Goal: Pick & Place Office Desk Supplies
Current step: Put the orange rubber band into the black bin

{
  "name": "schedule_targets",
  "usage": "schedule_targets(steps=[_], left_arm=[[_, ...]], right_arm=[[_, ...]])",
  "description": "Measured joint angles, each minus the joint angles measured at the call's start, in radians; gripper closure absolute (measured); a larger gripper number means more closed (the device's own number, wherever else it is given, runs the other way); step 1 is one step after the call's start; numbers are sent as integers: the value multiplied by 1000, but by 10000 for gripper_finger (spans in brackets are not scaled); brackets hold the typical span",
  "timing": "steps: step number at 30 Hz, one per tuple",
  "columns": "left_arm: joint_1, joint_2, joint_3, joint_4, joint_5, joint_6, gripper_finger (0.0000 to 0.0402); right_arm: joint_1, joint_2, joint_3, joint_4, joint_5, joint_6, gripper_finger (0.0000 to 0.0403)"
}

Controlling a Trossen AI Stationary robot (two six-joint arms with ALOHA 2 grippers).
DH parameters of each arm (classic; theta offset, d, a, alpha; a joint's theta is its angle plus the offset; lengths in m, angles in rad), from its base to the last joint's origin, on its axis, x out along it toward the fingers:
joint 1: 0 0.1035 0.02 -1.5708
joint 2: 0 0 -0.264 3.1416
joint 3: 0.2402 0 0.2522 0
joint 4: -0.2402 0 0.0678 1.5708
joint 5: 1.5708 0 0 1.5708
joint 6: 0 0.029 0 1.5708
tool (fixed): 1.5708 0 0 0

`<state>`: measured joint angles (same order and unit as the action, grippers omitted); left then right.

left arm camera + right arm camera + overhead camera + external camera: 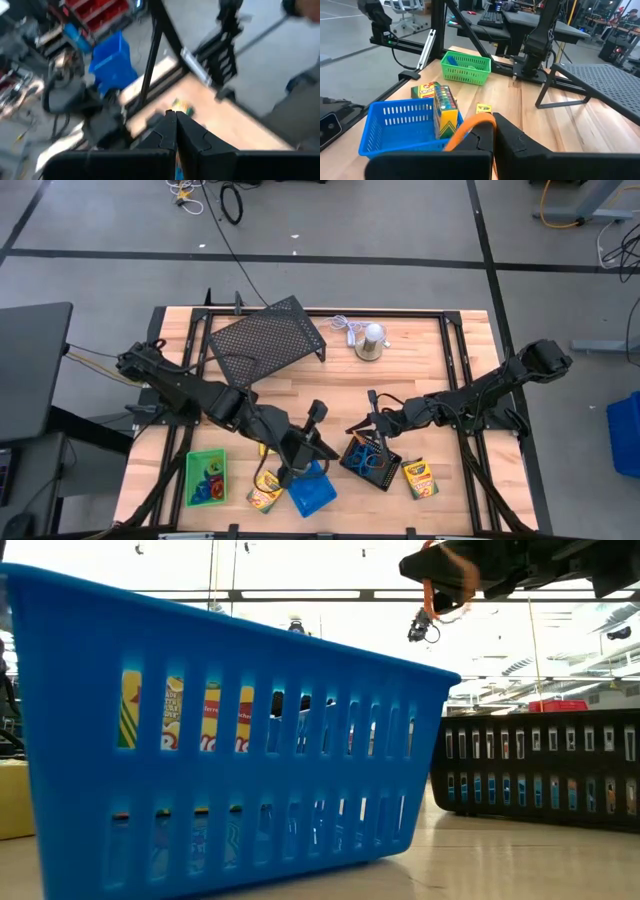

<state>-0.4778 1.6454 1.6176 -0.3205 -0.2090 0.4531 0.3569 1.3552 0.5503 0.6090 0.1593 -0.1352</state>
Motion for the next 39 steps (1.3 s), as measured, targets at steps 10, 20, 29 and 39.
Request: schedule_targets(steps=[10, 20, 29, 39], left_arm=[[-55, -16, -52, 44, -18, -41, 395], [-128, -395, -611, 376, -244, -111, 395], [-74, -651, -1194, 823, -243, -274, 395], [-43, -655, -1375, 916, -246, -443, 395]], right_arm=[[0, 0, -1, 0, 0, 8, 403], [0, 0, -2, -12, -20, 20, 403], [0, 0, -2, -135, -64, 98, 403], [2, 0, -2, -369, -171, 274, 403]])
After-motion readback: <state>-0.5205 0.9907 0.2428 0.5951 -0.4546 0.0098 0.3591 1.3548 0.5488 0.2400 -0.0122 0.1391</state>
